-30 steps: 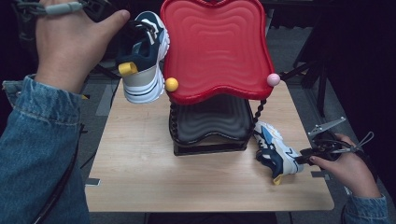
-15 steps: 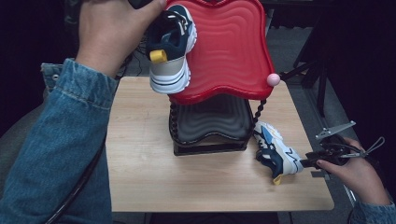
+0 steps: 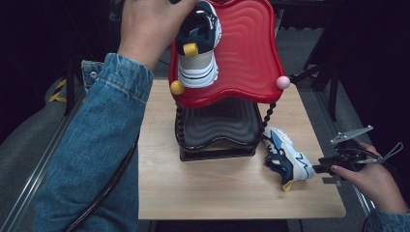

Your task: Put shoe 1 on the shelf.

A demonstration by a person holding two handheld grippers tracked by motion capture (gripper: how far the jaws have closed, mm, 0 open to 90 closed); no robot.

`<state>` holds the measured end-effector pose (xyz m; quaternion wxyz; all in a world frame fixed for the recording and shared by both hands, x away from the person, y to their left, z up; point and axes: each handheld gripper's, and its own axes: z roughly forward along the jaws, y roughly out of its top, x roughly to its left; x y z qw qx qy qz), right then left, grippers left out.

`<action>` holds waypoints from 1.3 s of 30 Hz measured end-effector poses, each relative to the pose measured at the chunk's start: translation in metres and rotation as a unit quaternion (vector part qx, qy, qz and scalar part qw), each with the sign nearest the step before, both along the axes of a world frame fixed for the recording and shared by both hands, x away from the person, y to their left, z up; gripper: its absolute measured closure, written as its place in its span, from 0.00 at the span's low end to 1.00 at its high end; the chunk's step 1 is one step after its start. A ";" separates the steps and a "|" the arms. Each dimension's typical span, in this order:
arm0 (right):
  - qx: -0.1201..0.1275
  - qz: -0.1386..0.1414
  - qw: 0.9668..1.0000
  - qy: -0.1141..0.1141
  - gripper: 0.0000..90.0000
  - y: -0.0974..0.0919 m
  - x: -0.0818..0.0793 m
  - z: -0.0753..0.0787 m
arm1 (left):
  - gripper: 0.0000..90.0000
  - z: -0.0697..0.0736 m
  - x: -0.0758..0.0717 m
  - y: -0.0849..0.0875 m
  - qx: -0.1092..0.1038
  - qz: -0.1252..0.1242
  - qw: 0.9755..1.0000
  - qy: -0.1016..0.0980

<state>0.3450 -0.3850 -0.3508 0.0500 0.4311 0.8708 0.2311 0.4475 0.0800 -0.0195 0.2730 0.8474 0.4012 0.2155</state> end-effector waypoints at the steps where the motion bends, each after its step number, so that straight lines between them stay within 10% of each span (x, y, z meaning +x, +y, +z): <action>1: 0.001 -0.002 1.000 -0.001 0.63 -0.001 0.000 0.000 | 0.85 0.000 0.001 -0.002 0.001 0.001 1.000 0.001; 21: 0.009 -0.001 1.000 -0.006 0.62 -0.007 -0.003 0.002 | 0.86 -0.004 0.015 -0.027 0.010 0.033 0.999 -0.018; 39: 0.008 0.004 1.000 -0.002 0.61 -0.005 -0.002 0.000 | 0.84 -0.016 0.017 -0.039 0.018 0.001 1.000 0.008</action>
